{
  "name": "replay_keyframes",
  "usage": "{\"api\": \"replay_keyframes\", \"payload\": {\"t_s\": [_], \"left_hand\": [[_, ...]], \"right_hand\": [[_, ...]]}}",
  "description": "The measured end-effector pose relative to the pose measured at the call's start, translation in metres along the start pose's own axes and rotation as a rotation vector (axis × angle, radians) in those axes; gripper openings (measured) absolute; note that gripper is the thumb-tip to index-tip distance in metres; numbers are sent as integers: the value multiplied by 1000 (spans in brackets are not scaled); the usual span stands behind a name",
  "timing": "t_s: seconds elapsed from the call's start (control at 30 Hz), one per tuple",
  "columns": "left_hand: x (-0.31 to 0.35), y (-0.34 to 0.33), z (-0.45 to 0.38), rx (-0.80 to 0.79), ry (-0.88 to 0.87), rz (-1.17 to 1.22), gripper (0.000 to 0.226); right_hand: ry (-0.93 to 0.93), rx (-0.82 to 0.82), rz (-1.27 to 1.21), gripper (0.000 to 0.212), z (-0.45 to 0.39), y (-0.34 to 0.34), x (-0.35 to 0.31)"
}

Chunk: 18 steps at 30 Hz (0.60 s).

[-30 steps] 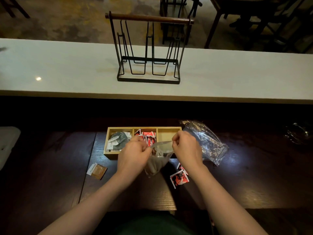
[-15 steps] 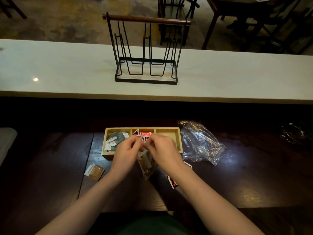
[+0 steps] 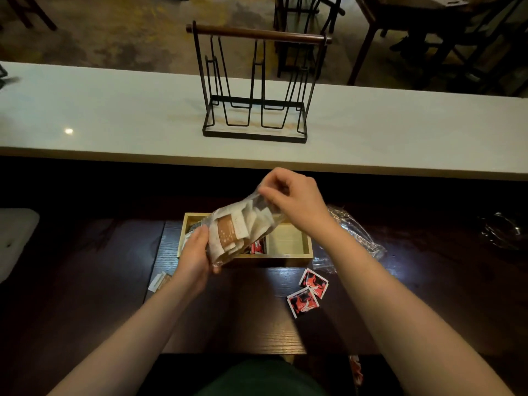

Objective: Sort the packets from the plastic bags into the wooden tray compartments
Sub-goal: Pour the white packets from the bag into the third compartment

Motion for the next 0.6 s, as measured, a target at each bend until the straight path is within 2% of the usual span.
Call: {"api": "replay_keyframes", "payload": {"t_s": [0.17,0.3,0.43,0.6], "left_hand": [[38,10,-7,139,-200,-326,31],[62,8,-14,162,-353,-533,36],[79,-2,-15,167,-430,-810,42],[84,-15,-13,135,-455,-863,42]], "right_hand": [[-121,10,187,6,-12,14,43],[-192,-18,195,5,-13,12,76],[-232,-23,196,6,-10,8,98],[-276,-7,199,15,-7,5,116]]}}
Point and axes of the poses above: each hand's wrist, its own z-axis away from the middle knuckle, its own y-axis out of the back of the hand, x = y × z, the point moved 4 cm from there along -z, towards the middle knuckle, and after that the axes turned 8 degrees about -y, right-handed, at the moved point
